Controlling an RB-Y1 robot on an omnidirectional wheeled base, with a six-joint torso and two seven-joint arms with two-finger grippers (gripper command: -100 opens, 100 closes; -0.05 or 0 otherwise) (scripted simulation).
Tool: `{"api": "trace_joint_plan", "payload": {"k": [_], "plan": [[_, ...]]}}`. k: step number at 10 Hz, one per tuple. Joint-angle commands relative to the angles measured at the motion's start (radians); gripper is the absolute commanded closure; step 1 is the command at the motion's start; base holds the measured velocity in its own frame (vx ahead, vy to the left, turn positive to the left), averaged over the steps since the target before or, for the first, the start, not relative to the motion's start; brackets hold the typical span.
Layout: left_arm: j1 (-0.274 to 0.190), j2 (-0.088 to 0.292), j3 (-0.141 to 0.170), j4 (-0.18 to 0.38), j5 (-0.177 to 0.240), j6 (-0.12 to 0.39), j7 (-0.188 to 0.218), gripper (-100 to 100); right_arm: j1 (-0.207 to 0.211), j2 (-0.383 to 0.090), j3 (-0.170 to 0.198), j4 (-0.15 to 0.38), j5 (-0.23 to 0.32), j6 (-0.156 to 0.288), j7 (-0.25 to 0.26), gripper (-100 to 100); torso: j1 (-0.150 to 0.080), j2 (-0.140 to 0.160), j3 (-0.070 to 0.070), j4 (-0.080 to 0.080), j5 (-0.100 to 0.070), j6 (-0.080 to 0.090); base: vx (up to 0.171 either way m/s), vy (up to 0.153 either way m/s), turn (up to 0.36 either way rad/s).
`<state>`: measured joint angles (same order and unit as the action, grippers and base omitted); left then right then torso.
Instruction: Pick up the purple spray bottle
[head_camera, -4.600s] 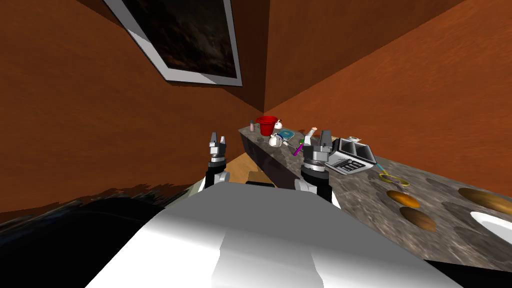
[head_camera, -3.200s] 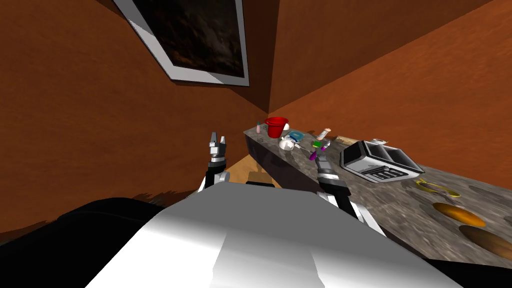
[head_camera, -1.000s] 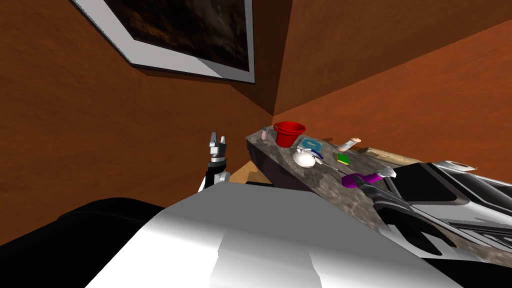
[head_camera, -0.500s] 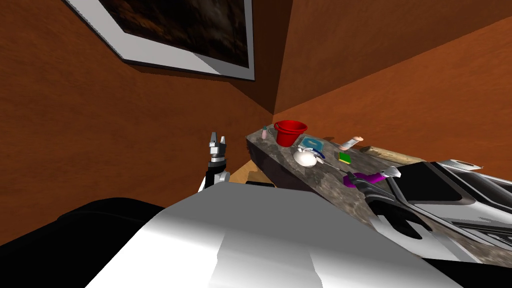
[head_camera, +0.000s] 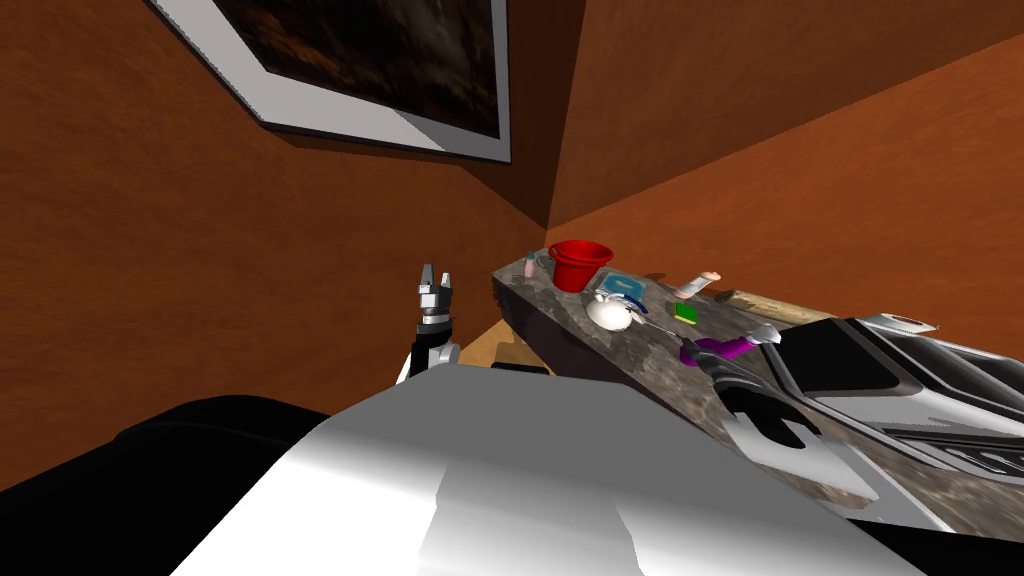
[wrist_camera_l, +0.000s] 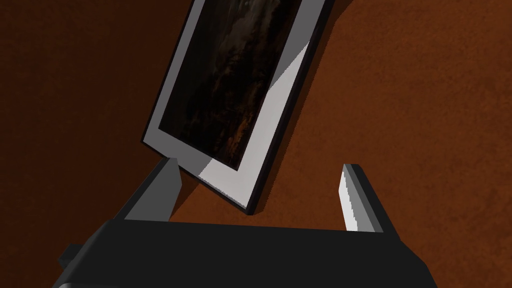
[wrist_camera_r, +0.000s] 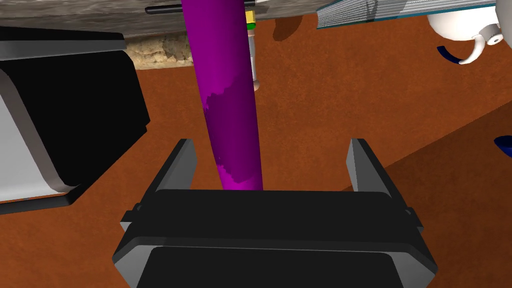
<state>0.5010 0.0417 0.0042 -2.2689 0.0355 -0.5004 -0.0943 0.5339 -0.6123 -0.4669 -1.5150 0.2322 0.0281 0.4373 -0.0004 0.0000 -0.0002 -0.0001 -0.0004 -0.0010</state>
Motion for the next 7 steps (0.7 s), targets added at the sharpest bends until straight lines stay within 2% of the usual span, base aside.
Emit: {"api": "trace_joint_plan", "payload": {"k": [1, 3, 5, 6, 7], "plan": [[0.000, 0.000, 0.000, 0.000, 0.000, 0.000, 0.000, 0, -0.050, -0.045, 0.041, 0.050, -0.011, -0.032, 0.007, -100, 0.000, 0.000, 0.000, 0.000, 0.000, 0.000, -0.038, 0.027, -0.036], [0.000, 0.000, 0.000, 0.000, 0.000, 0.000, 0.000, 0, -0.106, -0.045, 0.041, 0.106, -0.011, -0.032, 0.007, -100, 0.003, 0.002, 0.001, 0.000, 0.001, 0.000, -0.046, 0.038, -0.012], [0.000, 0.000, 0.000, 0.000, 0.000, 0.000, 0.000, 0, -0.106, -0.045, 0.041, 0.153, -0.011, -0.032, 0.007, -100, 0.001, 0.000, 0.000, 0.000, 0.000, 0.000, -0.003, 0.003, 0.003], [0.000, 0.000, 0.000, 0.000, 0.000, 0.000, 0.000, 0, -0.154, -0.086, 0.081, 0.185, -0.021, -0.067, 0.016, -100, 0.000, -0.001, 0.000, 0.000, 0.000, 0.000, -0.038, 0.021, -0.042], [0.000, 0.000, 0.000, 0.000, 0.000, 0.000, 0.000, 0, -0.176, -0.086, 0.081, 0.205, -0.021, -0.067, 0.016, -100, 0.001, 0.001, 0.000, 0.000, 0.000, 0.000, -0.059, 0.049, -0.016]]}}
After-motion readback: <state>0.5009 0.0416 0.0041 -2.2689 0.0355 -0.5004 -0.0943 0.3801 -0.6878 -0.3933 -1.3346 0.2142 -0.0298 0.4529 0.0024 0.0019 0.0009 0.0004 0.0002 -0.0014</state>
